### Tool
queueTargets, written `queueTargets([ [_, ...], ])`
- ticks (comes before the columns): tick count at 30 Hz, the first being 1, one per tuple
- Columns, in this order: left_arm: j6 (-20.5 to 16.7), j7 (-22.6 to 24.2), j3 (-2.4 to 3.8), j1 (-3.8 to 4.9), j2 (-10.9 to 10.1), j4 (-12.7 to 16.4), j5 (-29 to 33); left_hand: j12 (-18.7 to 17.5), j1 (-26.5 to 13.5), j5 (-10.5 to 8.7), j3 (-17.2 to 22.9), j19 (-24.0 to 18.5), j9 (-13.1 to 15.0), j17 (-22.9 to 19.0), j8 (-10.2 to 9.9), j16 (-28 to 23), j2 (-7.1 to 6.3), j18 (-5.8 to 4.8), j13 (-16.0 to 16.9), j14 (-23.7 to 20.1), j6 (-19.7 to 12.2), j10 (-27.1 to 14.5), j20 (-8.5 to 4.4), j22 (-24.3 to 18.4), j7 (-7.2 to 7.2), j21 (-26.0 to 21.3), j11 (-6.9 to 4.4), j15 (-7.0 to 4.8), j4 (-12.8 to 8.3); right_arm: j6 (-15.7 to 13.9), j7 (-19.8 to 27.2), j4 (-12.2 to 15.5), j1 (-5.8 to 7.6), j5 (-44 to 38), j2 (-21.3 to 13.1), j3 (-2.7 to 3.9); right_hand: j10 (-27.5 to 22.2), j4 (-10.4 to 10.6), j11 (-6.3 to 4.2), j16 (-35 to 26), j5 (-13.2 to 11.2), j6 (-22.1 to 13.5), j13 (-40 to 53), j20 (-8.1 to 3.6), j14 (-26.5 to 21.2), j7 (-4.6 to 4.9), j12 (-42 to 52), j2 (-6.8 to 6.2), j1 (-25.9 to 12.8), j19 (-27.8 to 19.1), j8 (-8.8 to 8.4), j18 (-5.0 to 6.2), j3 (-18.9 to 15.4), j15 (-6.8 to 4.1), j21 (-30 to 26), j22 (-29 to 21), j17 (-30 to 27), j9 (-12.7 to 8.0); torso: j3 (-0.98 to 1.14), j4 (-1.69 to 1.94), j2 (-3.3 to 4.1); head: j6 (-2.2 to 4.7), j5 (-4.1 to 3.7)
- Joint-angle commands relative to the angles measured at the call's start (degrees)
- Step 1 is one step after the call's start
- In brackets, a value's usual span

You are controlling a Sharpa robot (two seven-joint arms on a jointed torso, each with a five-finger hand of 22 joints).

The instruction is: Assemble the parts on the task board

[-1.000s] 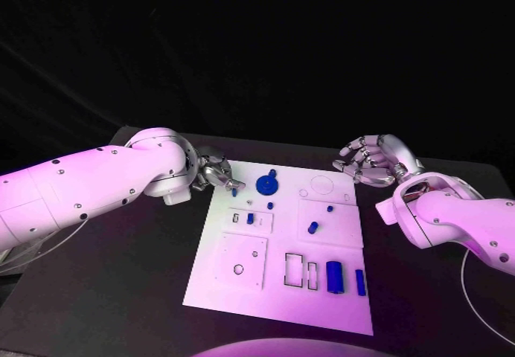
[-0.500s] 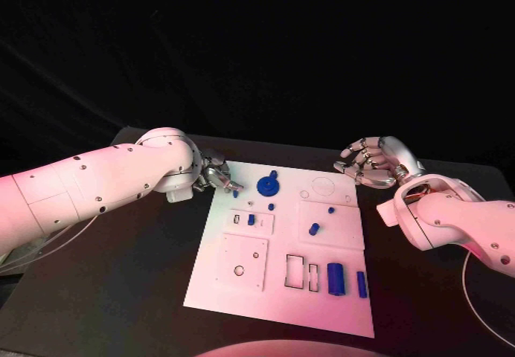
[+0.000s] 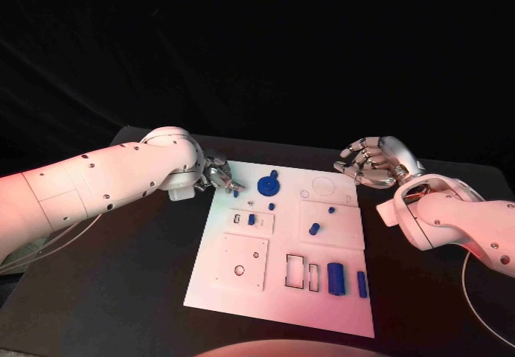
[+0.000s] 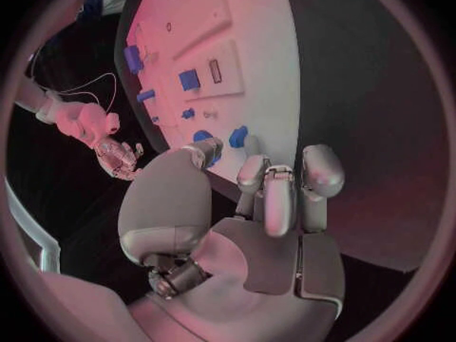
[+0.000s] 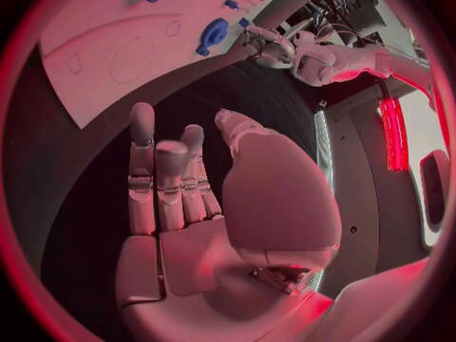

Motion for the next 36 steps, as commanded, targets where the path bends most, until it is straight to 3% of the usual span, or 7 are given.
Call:
queueTargets([
  [1, 1.0, 0.3, -0.01, 0.08, 0.4, -0.4, 0.2, -0.1, 0.0, -0.15, -0.4, -0.2, -0.1, 6.6, -0.2, -0.2, 0.43, -0.45, 0.0, 3.7, -0.1, -0.3, 0.34, 0.1, 0.24, -0.3, 0.03, 0.49, -0.1, 0.5, 0.4, 0.1, -0.01, -0.2, 0.1, 0.00, -0.3, 0.1, -0.09, -0.3, 0.0, -0.4, -0.2, 0.12, -0.2, 0.13, -0.2, 0.02, -0.7, 0.2, 0.40, 1.14, 0.2, -0.06, -0.4, -0.2, 0.0, -0.1, 0.03, 0.02, 0.01, -0.05, 0.00],
  [25, 1.4, 0.3, -0.42, 0.08, 1.9, -2.6, 1.0, 0.1, 1.9, 0.02, -0.1, -0.3, -0.7, 6.6, -0.6, -0.2, 2.53, -0.39, -0.1, 3.6, 0.4, -0.6, 0.55, 0.1, 0.24, -0.4, 0.06, 0.58, -0.3, 0.5, 0.4, 0.1, -0.01, -0.2, 0.1, 0.00, -0.3, 0.1, -0.09, -0.3, 0.0, -0.4, -0.2, 0.12, -0.2, 0.13, -0.2, 0.02, -0.7, 0.2, 0.40, 1.14, 0.2, -0.06, -0.4, -0.2, 0.0, -0.1, 0.05, 0.02, -0.04, -0.24, -0.01],
  [36, 1.6, 0.3, -0.50, 0.07, 1.8, -2.3, 1.0, 0.1, 2.3, 0.03, 0.0, -0.3, -0.7, 6.6, -0.6, -0.2, 2.69, -0.38, 0.0, 3.6, 0.4, -0.6, 0.56, 0.1, 0.24, -0.4, 0.06, 0.59, -0.4, 0.5, 0.5, 0.0, -0.01, -0.6, 0.2, 0.00, -0.3, 0.1, -0.11, -0.4, 0.0, -0.5, -0.3, 0.11, -0.1, 0.12, -0.1, 0.07, -0.7, 0.3, 0.46, 1.14, 0.3, -0.07, -0.5, -0.3, 0.1, -0.1, 0.05, -0.01, -0.08, -0.30, 0.02],
])
